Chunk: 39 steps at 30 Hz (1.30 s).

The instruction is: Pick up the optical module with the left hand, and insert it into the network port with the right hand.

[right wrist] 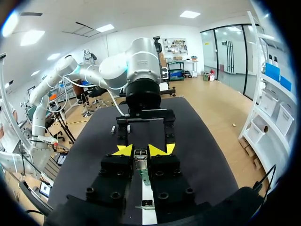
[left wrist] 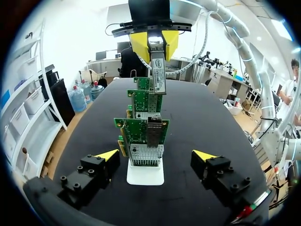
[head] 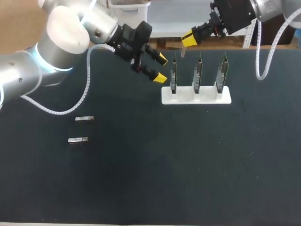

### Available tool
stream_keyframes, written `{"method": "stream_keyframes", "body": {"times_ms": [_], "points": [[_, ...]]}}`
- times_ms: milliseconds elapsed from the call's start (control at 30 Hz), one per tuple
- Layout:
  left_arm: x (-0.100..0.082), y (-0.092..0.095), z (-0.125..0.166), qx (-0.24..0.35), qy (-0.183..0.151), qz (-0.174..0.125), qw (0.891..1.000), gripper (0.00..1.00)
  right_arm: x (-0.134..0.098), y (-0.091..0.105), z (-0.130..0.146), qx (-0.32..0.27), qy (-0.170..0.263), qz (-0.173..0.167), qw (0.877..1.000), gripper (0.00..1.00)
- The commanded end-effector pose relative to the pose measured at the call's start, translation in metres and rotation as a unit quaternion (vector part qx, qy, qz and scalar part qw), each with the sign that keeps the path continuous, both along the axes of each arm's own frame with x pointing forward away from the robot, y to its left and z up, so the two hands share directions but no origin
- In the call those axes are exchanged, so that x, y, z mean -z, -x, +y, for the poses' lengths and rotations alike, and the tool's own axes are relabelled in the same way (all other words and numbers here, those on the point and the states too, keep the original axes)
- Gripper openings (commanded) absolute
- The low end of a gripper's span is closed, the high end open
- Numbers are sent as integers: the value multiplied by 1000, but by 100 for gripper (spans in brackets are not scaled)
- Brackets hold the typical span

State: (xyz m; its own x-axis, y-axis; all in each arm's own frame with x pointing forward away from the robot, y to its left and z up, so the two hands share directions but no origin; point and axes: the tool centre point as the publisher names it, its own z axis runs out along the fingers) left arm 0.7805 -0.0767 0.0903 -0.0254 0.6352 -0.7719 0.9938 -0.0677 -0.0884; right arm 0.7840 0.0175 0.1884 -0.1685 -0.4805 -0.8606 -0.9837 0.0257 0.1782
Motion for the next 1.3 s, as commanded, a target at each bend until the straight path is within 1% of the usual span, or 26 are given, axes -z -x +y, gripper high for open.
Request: {"method": "stream_keyframes", "body": {"times_ms": [33,433,867,1133,1300], "points": [[0,-4,-1,5,-5,3,1000,100,0,1,0,1,0,-1,1000,0],[4,-3,1,14,-14,2,1000,100,-1,0,1,-1,5,-3,1000,0],[4,-3,3,15,-10,3,1000,100,-1,-3,2,-5,5,-1,1000,0],[4,-3,3,15,-10,3,1000,100,5,-2,10,-14,17,-10,1000,0],[4,-3,3,15,-10,3,1000,100,6,-2,14,-19,16,-13,1000,0]]}}
